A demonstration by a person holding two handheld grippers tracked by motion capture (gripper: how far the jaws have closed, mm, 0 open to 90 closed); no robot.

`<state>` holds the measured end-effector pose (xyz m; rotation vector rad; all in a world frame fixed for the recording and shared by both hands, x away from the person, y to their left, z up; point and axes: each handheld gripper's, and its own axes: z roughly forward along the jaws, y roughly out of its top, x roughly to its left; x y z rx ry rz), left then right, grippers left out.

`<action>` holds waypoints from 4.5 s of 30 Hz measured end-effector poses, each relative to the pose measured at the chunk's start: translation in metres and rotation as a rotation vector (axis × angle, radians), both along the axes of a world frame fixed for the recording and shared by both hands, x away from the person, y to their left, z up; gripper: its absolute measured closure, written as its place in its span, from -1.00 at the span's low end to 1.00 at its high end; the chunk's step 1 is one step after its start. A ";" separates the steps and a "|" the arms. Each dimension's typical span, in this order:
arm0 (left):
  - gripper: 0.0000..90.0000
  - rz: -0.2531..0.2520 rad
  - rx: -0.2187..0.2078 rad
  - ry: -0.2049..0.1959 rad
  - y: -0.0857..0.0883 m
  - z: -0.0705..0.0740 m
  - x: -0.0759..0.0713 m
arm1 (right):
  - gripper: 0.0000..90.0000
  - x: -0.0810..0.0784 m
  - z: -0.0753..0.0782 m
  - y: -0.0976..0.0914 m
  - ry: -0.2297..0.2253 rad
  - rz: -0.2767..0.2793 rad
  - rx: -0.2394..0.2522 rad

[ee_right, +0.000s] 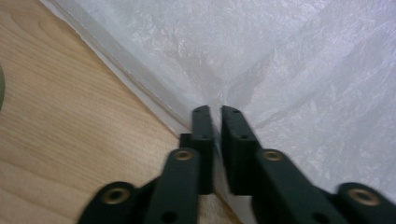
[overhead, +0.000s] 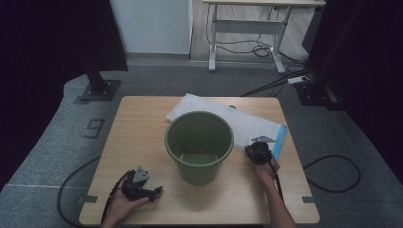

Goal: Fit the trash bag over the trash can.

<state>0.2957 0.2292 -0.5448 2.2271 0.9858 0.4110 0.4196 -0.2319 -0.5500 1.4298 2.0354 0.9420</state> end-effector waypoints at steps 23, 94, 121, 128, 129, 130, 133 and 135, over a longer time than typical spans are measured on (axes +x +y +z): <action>-0.68 0.022 -0.019 0.029 0.004 0.000 0.003 | 0.96 -0.137 -0.003 -0.068 -0.039 -0.017 -0.029; -0.68 0.058 -0.022 0.030 0.005 0.000 0.008 | 0.96 -0.038 -0.002 0.050 -0.043 0.191 -0.026; -0.67 0.063 -0.023 0.031 0.005 0.000 0.009 | 0.97 -0.072 0.142 -0.001 -0.391 0.063 0.362; -0.67 0.064 -0.023 0.031 0.005 0.000 0.009 | 0.97 -0.081 0.169 0.000 -0.439 0.092 0.353; -0.67 0.063 -0.023 0.031 0.005 0.000 0.009 | 0.97 -0.083 0.173 0.000 -0.444 0.097 0.353; -0.67 0.064 -0.022 0.031 0.005 0.000 0.009 | 0.97 -0.084 0.175 0.000 -0.449 0.098 0.354; -0.67 0.065 -0.022 0.031 0.005 0.000 0.009 | 0.98 -0.088 0.186 -0.002 -0.469 0.105 0.355; -0.67 0.065 -0.022 0.030 0.005 0.000 0.009 | 0.97 -0.090 0.193 -0.002 -0.489 0.104 0.356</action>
